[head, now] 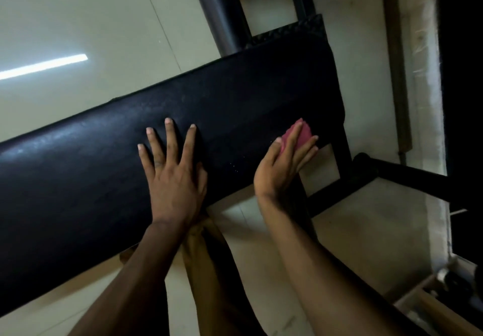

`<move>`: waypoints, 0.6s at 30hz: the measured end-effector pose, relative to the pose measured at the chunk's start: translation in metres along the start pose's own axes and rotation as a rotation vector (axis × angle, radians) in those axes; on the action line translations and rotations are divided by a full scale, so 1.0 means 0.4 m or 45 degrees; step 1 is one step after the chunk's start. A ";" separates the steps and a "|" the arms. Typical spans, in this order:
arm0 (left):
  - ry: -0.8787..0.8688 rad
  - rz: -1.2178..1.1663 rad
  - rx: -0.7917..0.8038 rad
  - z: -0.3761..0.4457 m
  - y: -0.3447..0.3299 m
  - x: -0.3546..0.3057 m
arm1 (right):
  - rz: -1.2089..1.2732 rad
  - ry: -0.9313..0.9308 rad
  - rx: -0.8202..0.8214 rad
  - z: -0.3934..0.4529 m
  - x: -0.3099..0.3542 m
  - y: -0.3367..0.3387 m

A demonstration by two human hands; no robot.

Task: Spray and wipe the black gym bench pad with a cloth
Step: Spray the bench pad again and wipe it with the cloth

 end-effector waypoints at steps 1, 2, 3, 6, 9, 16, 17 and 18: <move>-0.009 -0.002 0.001 -0.001 0.002 0.002 | 0.006 0.059 0.024 -0.002 0.001 -0.005; -0.026 -0.002 0.007 -0.001 0.004 0.004 | -0.006 0.112 0.027 0.016 0.001 -0.002; -0.044 0.004 0.014 -0.002 0.006 0.006 | -0.043 0.151 0.005 0.047 0.003 0.009; -0.066 0.045 0.028 -0.002 0.009 0.008 | -0.179 0.073 -0.118 0.197 -0.007 0.059; -0.051 0.037 0.032 -0.001 0.005 0.002 | -0.215 -0.157 -0.078 0.385 -0.019 0.084; -0.036 0.052 0.052 0.003 0.007 0.004 | -0.336 0.058 -0.028 0.342 0.052 0.070; -0.031 0.054 0.059 0.002 0.007 0.005 | -0.365 0.152 -0.021 0.271 0.068 0.057; -0.031 0.058 0.067 0.002 0.006 0.004 | -0.402 0.249 -0.002 0.206 0.081 0.039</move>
Point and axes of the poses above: each hand's wrist, its own z-axis towards the middle knuckle, its own y-axis out of the back of the hand, x = y × z, the point moved 10 cm from there along z, towards the middle knuckle, and after that the axes turned 10 degrees about -z, right-handed, at the moved point
